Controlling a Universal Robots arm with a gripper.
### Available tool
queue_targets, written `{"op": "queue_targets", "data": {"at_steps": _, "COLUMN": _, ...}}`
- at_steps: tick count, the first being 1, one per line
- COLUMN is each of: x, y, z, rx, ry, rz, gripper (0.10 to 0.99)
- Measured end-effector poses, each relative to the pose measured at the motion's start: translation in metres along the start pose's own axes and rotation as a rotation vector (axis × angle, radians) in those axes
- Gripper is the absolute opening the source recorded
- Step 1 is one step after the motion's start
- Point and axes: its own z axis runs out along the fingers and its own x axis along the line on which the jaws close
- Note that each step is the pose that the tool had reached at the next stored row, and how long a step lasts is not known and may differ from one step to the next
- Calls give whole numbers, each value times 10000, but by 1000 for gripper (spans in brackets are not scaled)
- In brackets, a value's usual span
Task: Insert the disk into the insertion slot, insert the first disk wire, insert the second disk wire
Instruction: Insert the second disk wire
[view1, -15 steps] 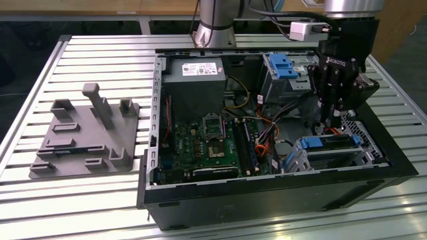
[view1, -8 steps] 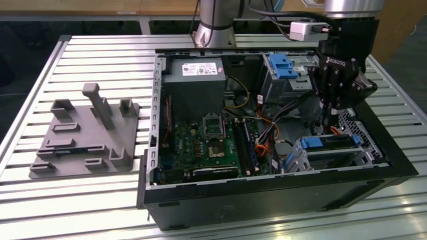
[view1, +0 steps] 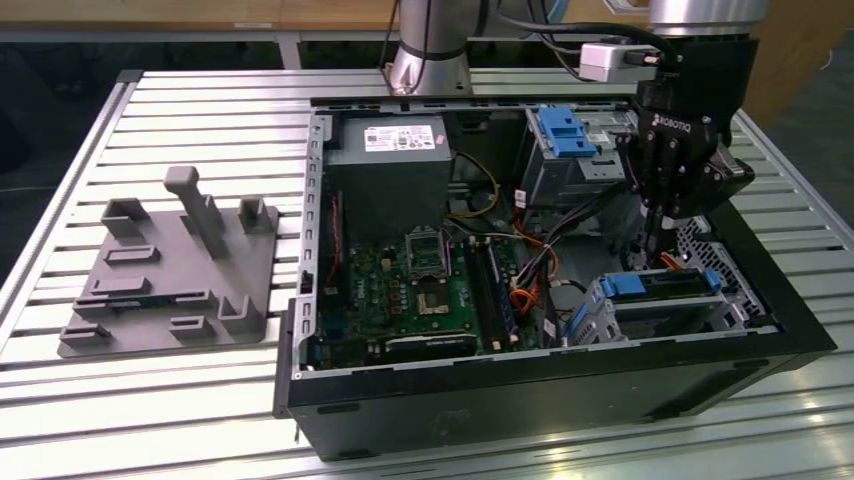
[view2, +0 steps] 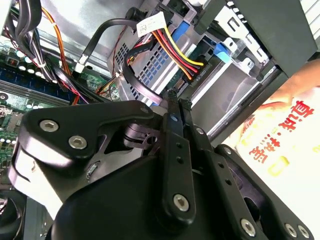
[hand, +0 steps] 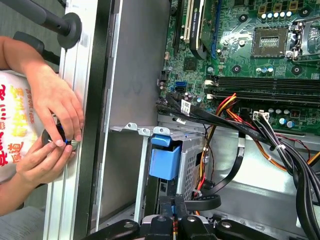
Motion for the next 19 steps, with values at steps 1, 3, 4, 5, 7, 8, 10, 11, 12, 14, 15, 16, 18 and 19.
{"op": "queue_targets", "data": {"at_steps": 1, "x": 0, "y": 0, "z": 0, "rx": 0, "ry": 0, "rz": 0, "gripper": 141}}
{"op": "queue_targets", "data": {"at_steps": 3, "x": 0, "y": 0, "z": 0, "rx": 0, "ry": 0, "rz": 0, "gripper": 141}}
{"op": "queue_targets", "data": {"at_steps": 4, "x": 0, "y": 0, "z": 0, "rx": 0, "ry": 1, "rz": 0, "gripper": 141}}
{"op": "queue_targets", "data": {"at_steps": 5, "x": 0, "y": 0, "z": 0, "rx": 0, "ry": 1, "rz": 0, "gripper": 141}}
{"op": "queue_targets", "data": {"at_steps": 7, "x": 0, "y": 0, "z": 0, "rx": 0, "ry": 0, "rz": 0, "gripper": 141}}
{"op": "queue_targets", "data": {"at_steps": 8, "x": 0, "y": 0, "z": 0, "rx": 0, "ry": 1, "rz": 0, "gripper": 141}}
{"op": "queue_targets", "data": {"at_steps": 10, "x": 0, "y": 0, "z": 0, "rx": 0, "ry": 1, "rz": 0, "gripper": 141}}
{"op": "queue_targets", "data": {"at_steps": 11, "x": 0, "y": 0, "z": 0, "rx": 3, "ry": 1, "rz": 1, "gripper": 141}}
{"op": "queue_targets", "data": {"at_steps": 12, "x": 0, "y": 2, "z": 1, "rx": 12, "ry": 1, "rz": 5, "gripper": 141}}
{"op": "queue_targets", "data": {"at_steps": 14, "x": -1, "y": 6, "z": 0, "rx": 59, "ry": -6, "rz": 21, "gripper": 141}}
{"op": "queue_targets", "data": {"at_steps": 15, "x": -1, "y": 8, "z": 0, "rx": 86, "ry": -9, "rz": 29, "gripper": 141}}
{"op": "queue_targets", "data": {"at_steps": 16, "x": -2, "y": 11, "z": 0, "rx": 111, "ry": -10, "rz": 40, "gripper": 141}}
{"op": "queue_targets", "data": {"at_steps": 18, "x": -1, "y": 15, "z": 0, "rx": 139, "ry": -6, "rz": 51, "gripper": 149}}
{"op": "queue_targets", "data": {"at_steps": 19, "x": -2, "y": 15, "z": -1, "rx": 147, "ry": -4, "rz": 53, "gripper": 149}}
